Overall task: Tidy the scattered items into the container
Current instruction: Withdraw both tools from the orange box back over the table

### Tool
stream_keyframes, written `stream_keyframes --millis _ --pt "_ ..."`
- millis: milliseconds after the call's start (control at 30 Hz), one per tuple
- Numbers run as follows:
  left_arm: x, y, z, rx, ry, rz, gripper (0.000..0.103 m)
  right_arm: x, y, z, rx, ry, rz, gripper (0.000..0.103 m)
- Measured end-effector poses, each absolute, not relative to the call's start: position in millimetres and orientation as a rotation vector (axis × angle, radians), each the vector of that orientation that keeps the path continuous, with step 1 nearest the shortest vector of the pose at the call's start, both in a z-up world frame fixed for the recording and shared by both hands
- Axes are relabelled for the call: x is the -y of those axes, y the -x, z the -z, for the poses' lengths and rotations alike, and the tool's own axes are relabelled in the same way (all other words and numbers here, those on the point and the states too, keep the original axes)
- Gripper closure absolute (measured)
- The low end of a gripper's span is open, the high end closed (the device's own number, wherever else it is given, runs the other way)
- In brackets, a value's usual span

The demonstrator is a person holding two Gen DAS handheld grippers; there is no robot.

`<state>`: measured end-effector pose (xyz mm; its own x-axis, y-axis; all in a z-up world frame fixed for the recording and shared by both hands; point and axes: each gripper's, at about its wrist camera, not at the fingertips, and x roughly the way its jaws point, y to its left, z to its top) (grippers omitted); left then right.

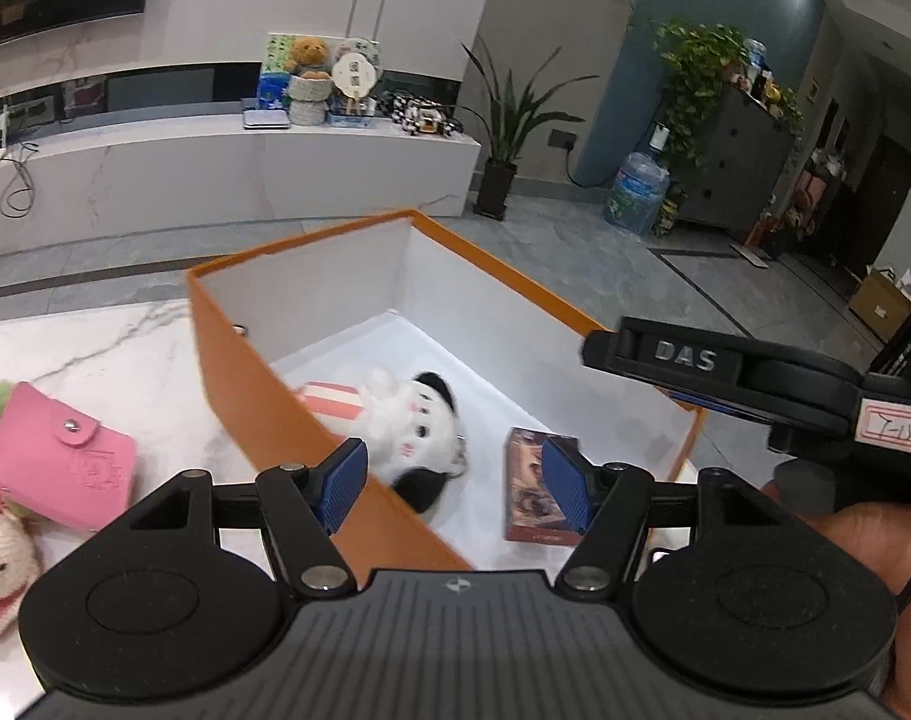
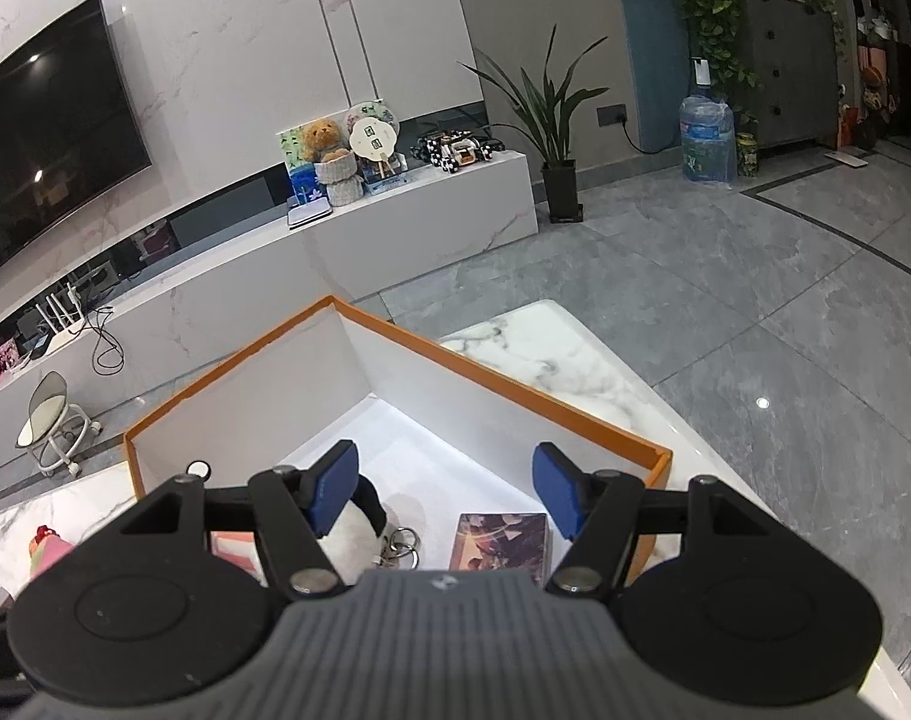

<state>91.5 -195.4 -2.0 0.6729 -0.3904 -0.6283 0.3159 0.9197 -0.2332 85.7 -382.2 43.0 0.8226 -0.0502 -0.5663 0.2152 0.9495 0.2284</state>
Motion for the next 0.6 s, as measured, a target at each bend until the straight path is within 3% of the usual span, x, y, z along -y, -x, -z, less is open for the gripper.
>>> stream_keyframes --millis 600 --pt "13.1 -83.3 -23.2 -0.648 0.245 0.16 0.027 308.2 -101.3 -57.7 -0.54 -0.267 0.052 0.034"
